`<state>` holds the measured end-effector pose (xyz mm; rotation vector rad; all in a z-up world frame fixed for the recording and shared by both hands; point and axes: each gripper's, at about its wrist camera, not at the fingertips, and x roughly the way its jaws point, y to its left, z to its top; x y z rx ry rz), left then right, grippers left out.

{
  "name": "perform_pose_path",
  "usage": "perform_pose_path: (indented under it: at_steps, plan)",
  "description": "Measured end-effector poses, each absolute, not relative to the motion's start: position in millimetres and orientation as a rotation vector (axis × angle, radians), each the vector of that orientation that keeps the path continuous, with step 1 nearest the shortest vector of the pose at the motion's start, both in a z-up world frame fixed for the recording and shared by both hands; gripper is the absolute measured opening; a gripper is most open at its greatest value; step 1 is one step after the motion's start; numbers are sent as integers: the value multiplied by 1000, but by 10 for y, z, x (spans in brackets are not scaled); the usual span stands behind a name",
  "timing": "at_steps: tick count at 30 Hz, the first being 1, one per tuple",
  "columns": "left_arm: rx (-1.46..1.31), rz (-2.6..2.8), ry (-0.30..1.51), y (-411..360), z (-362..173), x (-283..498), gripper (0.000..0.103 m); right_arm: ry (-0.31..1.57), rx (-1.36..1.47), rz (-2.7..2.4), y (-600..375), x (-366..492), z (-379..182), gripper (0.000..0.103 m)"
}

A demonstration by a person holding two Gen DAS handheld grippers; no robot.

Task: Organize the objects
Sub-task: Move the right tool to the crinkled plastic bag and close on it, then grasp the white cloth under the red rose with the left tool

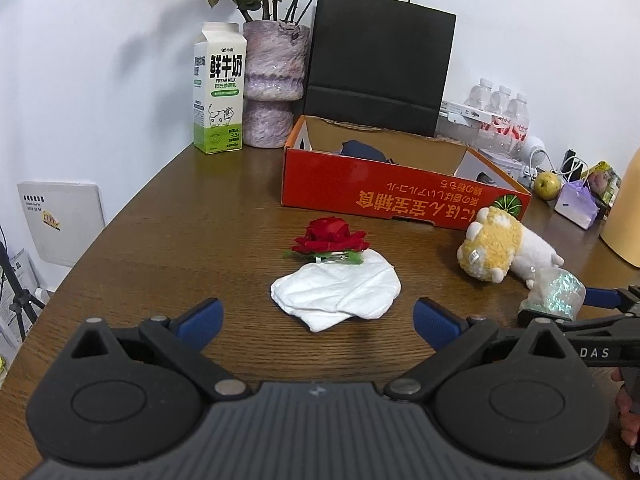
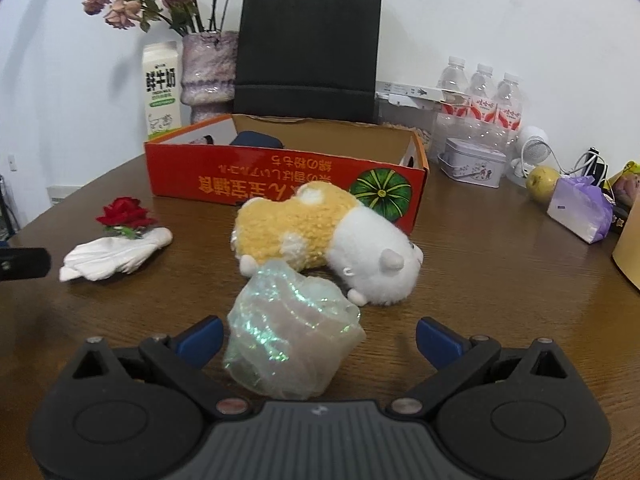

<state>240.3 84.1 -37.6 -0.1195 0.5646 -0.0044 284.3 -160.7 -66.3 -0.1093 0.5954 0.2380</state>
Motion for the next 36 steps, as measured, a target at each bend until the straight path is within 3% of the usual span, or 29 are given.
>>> perform_pose_path:
  at_steps: [4, 6, 9, 36]
  plan:
    - [-113, -6, 565, 837, -384, 2399, 103, 585, -98, 248, -1605, 2878, -656, 86]
    - [-112, -5, 567, 829, -393, 2400, 103, 588, -97, 264, -1599, 2877, -655, 53]
    - [-115, 0, 572, 832, -414, 2416, 103, 564, -82, 279, -1620, 2837, -634, 45]
    - [-60, -82, 731, 736, -633, 3367, 103, 425, -96, 265, -1798, 2583, -518, 44]
